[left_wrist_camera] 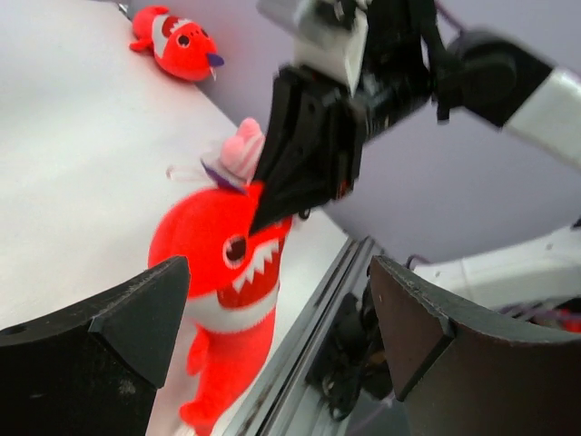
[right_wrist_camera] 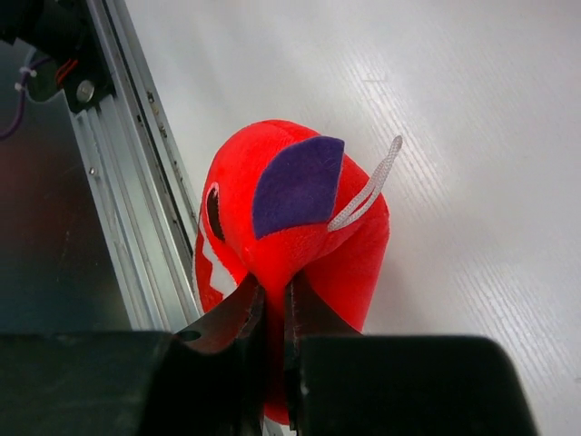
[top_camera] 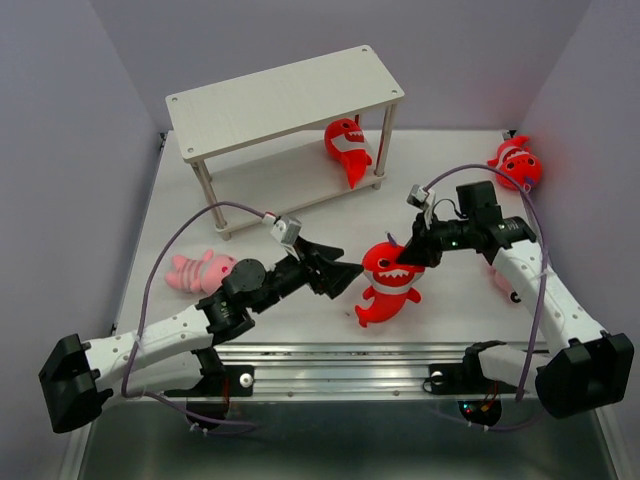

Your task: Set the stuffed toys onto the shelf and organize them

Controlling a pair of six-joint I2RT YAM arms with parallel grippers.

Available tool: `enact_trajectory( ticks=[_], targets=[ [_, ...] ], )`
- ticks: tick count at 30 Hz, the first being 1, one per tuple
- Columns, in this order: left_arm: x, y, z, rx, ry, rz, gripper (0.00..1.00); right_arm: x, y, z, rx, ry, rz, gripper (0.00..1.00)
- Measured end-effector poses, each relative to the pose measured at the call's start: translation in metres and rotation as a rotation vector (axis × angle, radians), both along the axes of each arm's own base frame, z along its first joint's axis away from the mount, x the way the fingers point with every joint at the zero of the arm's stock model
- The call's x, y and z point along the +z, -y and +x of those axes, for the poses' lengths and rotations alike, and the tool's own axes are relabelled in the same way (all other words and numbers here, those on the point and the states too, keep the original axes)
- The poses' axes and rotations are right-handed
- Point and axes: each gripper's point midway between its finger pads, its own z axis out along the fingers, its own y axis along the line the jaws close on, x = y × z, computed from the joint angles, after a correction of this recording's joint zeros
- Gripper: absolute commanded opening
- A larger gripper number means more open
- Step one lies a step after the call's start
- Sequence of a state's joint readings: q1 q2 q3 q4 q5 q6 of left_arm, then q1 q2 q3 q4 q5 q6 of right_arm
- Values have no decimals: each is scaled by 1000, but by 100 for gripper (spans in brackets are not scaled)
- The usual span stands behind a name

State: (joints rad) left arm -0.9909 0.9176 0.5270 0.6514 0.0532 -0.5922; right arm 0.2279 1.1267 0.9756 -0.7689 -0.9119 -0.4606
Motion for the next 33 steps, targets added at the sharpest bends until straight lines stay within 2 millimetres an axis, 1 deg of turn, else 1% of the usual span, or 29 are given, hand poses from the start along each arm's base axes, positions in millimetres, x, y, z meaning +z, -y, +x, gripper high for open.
enact_trajectory(
  ticks=[2,5,6,9,13,16,19,24,29,30,31,32,33],
  targets=[
    [-8,-2,-9,2,38,50,90,5,-1,8,-35,-30,4,1],
    [-28,3,-25,-15,74,135,90,21,-2,24,-81,-50,26,1],
    [-36,7,-31,-28,82,167,89,29,-2,31,-96,-51,36,1],
    [-61,16,-40,-42,105,268,89,51,-5,45,-125,-64,80,1],
    [-96,24,-40,-24,127,407,88,65,-9,52,-132,-83,117,1],
    [-113,27,-35,0,137,483,88,67,-12,51,-126,-106,134,1],
    [-117,30,-26,40,155,526,86,69,-13,49,-119,-114,144,1],
    [-108,34,-15,89,181,536,86,72,-15,44,-102,-126,164,1],
    [-108,40,-13,92,191,544,85,74,-16,40,-92,-129,176,1],
    [-109,40,-12,92,192,548,84,74,-16,39,-91,-132,178,1],
    [-110,40,-11,91,189,551,79,74,-16,38,-89,-134,179,1],
    [-111,41,-10,90,188,553,72,74,-16,38,-88,-136,180,1],
    [-112,42,-8,86,183,554,71,74,-16,38,-88,-138,181,1]
  ],
)
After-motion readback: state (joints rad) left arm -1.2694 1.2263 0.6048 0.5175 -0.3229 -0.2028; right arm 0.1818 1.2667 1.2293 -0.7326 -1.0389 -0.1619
